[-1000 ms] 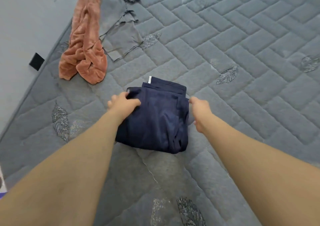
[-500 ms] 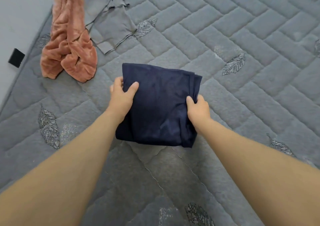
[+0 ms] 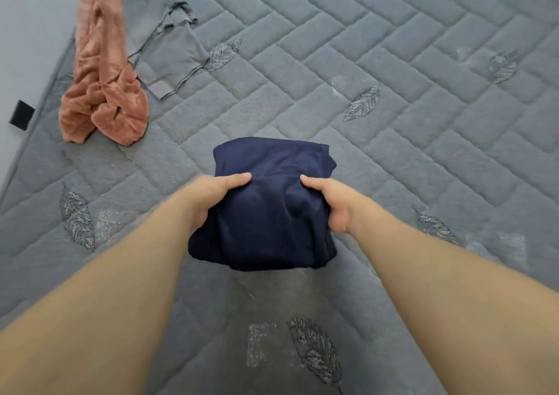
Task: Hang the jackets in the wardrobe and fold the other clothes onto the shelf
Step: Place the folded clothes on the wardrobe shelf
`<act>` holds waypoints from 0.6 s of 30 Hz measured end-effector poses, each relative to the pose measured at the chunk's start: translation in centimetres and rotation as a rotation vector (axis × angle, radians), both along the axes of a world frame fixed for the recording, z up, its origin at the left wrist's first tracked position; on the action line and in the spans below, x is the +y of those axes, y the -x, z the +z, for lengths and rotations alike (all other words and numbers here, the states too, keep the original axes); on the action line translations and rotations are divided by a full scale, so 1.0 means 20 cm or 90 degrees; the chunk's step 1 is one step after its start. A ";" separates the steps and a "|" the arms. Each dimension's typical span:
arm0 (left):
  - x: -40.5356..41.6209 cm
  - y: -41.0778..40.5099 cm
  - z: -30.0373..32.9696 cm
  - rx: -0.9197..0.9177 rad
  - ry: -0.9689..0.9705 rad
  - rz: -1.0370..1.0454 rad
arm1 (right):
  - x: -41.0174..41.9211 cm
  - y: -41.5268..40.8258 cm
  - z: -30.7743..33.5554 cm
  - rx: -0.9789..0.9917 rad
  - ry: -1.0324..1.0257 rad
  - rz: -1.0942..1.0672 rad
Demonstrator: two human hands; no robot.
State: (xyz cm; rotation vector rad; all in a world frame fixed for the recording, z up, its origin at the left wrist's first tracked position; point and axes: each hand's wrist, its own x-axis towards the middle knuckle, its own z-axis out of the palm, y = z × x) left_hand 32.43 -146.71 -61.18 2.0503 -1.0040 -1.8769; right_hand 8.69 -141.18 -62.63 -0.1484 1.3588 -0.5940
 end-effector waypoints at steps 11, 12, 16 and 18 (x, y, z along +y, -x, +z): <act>0.68 1.24 1.21 0.141 0.094 -0.148 | 1.04 0.94 1.45 0.155 0.058 -0.299; 0.75 1.36 1.32 0.164 0.105 -0.187 | 1.17 1.02 1.58 0.177 0.071 -0.341; 1.09 1.83 1.76 0.232 0.159 -0.359 | 1.73 1.23 2.03 0.254 0.102 -0.508; 1.33 2.04 1.97 0.257 0.182 -0.445 | 2.05 1.31 2.24 0.280 0.116 -0.590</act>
